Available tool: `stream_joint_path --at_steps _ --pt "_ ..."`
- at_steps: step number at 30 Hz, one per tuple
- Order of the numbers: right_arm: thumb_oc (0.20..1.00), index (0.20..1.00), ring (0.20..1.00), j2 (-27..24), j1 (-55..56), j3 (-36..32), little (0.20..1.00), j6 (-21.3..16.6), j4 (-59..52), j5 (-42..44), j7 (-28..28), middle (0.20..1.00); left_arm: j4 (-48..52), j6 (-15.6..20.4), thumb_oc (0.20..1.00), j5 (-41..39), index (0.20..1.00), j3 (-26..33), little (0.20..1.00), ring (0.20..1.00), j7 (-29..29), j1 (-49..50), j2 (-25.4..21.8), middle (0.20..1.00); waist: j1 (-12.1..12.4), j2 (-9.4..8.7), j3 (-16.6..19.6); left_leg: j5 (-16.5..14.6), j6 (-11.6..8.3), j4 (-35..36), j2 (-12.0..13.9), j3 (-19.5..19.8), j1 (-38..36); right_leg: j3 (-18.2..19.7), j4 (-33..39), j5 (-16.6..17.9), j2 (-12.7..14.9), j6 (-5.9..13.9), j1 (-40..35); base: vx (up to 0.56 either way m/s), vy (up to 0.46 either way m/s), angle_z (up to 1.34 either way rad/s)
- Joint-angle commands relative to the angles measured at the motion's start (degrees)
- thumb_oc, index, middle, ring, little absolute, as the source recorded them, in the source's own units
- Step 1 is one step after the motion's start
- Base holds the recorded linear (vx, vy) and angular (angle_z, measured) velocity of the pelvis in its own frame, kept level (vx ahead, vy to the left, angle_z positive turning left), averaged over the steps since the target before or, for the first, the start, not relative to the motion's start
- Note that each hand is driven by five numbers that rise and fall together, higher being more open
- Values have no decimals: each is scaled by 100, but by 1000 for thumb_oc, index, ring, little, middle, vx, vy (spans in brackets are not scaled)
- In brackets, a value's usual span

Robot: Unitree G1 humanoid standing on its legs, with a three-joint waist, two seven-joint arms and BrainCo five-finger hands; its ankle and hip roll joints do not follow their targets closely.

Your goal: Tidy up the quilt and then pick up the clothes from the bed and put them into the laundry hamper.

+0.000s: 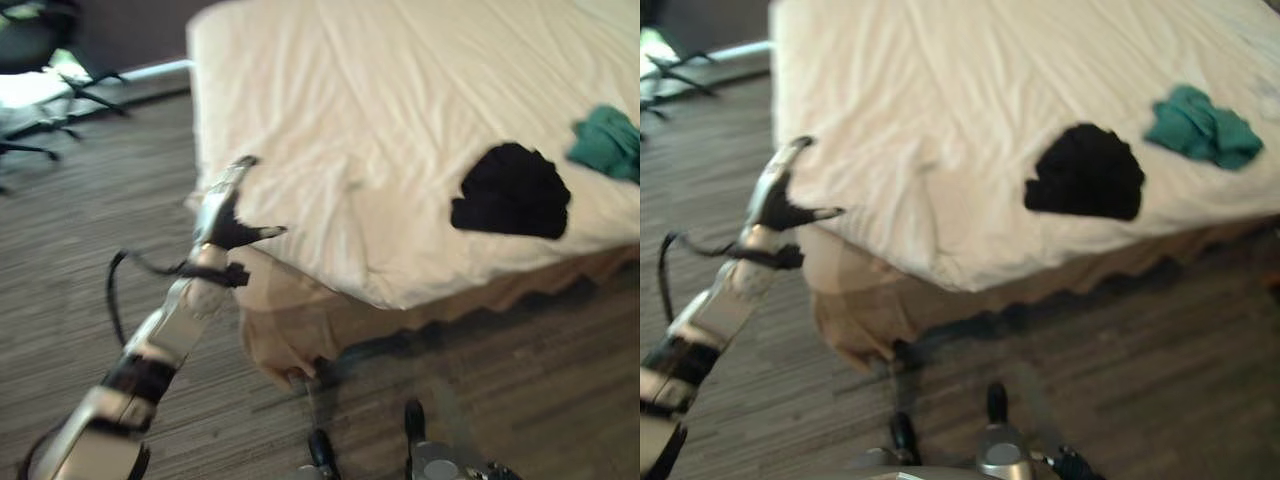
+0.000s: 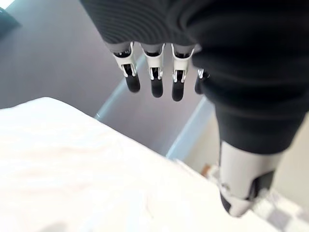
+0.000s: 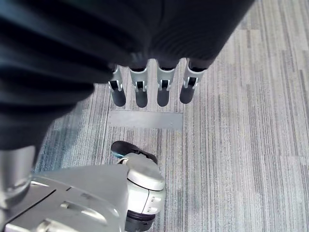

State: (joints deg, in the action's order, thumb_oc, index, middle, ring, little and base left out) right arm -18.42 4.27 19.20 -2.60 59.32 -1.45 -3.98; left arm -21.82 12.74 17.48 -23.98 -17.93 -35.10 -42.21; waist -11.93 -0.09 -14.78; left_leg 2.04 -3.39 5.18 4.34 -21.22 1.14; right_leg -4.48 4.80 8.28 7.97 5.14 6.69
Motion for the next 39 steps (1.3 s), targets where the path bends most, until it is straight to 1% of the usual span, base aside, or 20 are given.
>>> stream_joint_path --at_steps 1,2,3,5,7,9,10,12,13,18,22,23,25,26,30,33,34,35,36,39 --pt "1000 1000 1000 -310 -340 164 1000 -265 -421 23 -249 1000 -1309 -640 1000 1363 1000 -808 1000 1000 -651 -2060 -244 1000 -360 309 -328 93 -307 -108 494 -557 -18 316 -645 -739 32 531 458 -100 36 -48" --pt "1000 1000 1000 -300 -339 147 1000 -261 -426 22 -249 1000 -1336 -634 1000 1360 1000 -839 1000 1000 -661 -2097 -232 1000 -336 303 -320 91 -306 -113 494 -565 -3 325 -654 -740 32 531 480 -82 83 -52" --pt "1000 1000 1000 -374 -380 179 1000 -339 -663 85 -360 1000 -1979 -963 1000 1712 1000 -1244 1000 1000 -588 -2609 -343 1000 -429 355 -386 -26 -331 -156 460 -570 158 398 -691 -780 72 623 694 17 49 -45" --pt "1000 1000 1000 -360 -394 162 1000 -370 -768 112 -408 1000 -2222 -1016 1000 1795 1000 -1439 1000 1000 -555 -2913 -360 1000 -432 343 -425 -48 -324 -210 457 -569 257 409 -715 -774 84 634 785 -26 15 -45" --pt "1000 1000 1000 -339 -512 235 1000 -367 -780 236 -475 1000 -3374 -1414 1000 2163 1000 -1768 1000 1000 -344 -3285 -253 1000 -526 329 -576 -55 -321 -316 489 -600 423 462 -779 -739 105 657 990 -54 -29 -23" --pt "1000 1000 1000 -292 -523 228 1000 -383 -733 301 -476 1000 -3706 -1496 787 2330 787 -1918 787 787 -367 -3436 -200 787 -512 315 -600 -69 -320 -345 491 -603 457 454 -789 -738 113 659 1020 -15 -25 -20" --pt "1000 1000 1000 -256 -502 217 1000 -410 -690 359 -488 1000 -3978 -1598 595 2388 595 -1879 595 595 -376 -3355 -163 595 -510 305 -616 -77 -322 -369 505 -603 462 452 -781 -732 128 661 1006 13 -28 -16" --pt "1000 1000 1000 -234 -444 283 1000 -417 -608 418 -477 1000 -4405 -1665 476 2432 476 -1817 476 476 -333 -3169 -91 476 -522 270 -606 -102 -328 -406 519 -603 404 434 -759 -748 117 653 928 7 -14 -6" --pt "1000 1000 1000 -229 -382 322 1000 -422 -560 417 -465 1000 -4574 -1702 200 2476 200 -1802 200 200 -291 -3059 -84 200 -522 251 -587 -115 -334 -415 526 -601 352 429 -740 -758 109 645 860 27 -8 4" --pt "1000 1000 1000 -246 -72 371 1000 -384 -424 352 -384 1000 -4760 -1694 200 2297 200 -1436 200 200 -203 -2327 -167 200 -410 190 -425 -14 -317 -343 559 -598 63 323 -669 -728 63 532 497 14 -34 5" --pt "1000 1000 1000 -135 17 222 1000 -224 -8 231 -359 1000 -4641 -1570 200 1727 200 -598 200 200 -235 -828 -24 200 -149 253 -131 -10 -300 -85 469 -395 -399 153 -507 -788 66 483 -103 98 7 11" --pt "1000 1000 1000 -147 23 235 1000 -226 -8 232 -359 1000 -4625 -1574 200 1731 200 -575 200 200 -234 -798 -27 200 -171 259 -133 -11 -300 -82 469 -386 -410 142 -497 -786 66 484 -124 71 9 24" --pt "1000 1000 1000 -36 -30 -7 1000 -75 262 305 -367 1000 -4479 -1517 200 1185 200 195 200 200 -213 505 445 200 17 274 59 -21 -290 -18 434 -226 -578 4 -362 -794 53 444 -446 39 -4 23" --pt "1000 1000 1000 -39 -31 -1 1000 -76 262 306 -367 1000 -4473 -1519 200 1187 200 204 200 200 -212 515 443 200 16 280 79 -9 -292 -18 440 -231 -554 9 -355 -778 46 437 -423 32 4 37" --pt "1000 1000 1000 -125 -386 -481 1000 67 619 452 -367 1000 -4882 -1369 200 723 200 764 200 200 11 2288 1571 200 235 235 368 -61 -266 -18 423 -80 -705 -104 -180 -784 54 404 -759 37 38 30" --pt "1000 1000 1000 -556 -400 -646 1000 142 -345 141 -330 1000 -5277 -1399 200 337 200 1300 200 200 400 3284 1993 200 354 186 543 -108 -258 -18 415 -17 -817 -172 -135 -810 61 400 -935 42 52 17" --pt "1000 1000 1000 -914 -482 -796 1000 120 -1254 -4 -374 1000 -5389 -1378 398 200 398 1511 398 398 505 3597 2101 398 401 147 578 -112 -261 -18 420 3 -837 -189 -137 -823 59 398 -978 10 44 12" --pt "1000 1000 1000 -1103 -431 -920 1000 98 -1792 -110 -391 1000 -5454 -1411 752 150 752 1611 752 752 539 3774 2198 752 417 135 603 -119 -256 -18 417 27 -857 -207 -141 -833 59 396 -1007 -8 41 16" --pt "1000 1000 1000 -1366 -482 -1029 1000 49 -2297 -199 -426 1000 -5508 -1392 1000 137 1000 1678 1000 1000 539 3988 2272 1000 464 107 643 -117 -256 -18 432 43 -857 -224 -135 -837 51 388 -1036 -6 31 19" --pt "1000 1000 1000 -1853 -878 -1134 1000 -223 -3497 -293 -493 1000 -5517 -1325 1000 270 1000 1527 1000 1000 564 4307 2442 1000 606 22 662 -111 -250 -18 441 122 -867 -315 -157 -884 44 383 -1113 -30 5 25"
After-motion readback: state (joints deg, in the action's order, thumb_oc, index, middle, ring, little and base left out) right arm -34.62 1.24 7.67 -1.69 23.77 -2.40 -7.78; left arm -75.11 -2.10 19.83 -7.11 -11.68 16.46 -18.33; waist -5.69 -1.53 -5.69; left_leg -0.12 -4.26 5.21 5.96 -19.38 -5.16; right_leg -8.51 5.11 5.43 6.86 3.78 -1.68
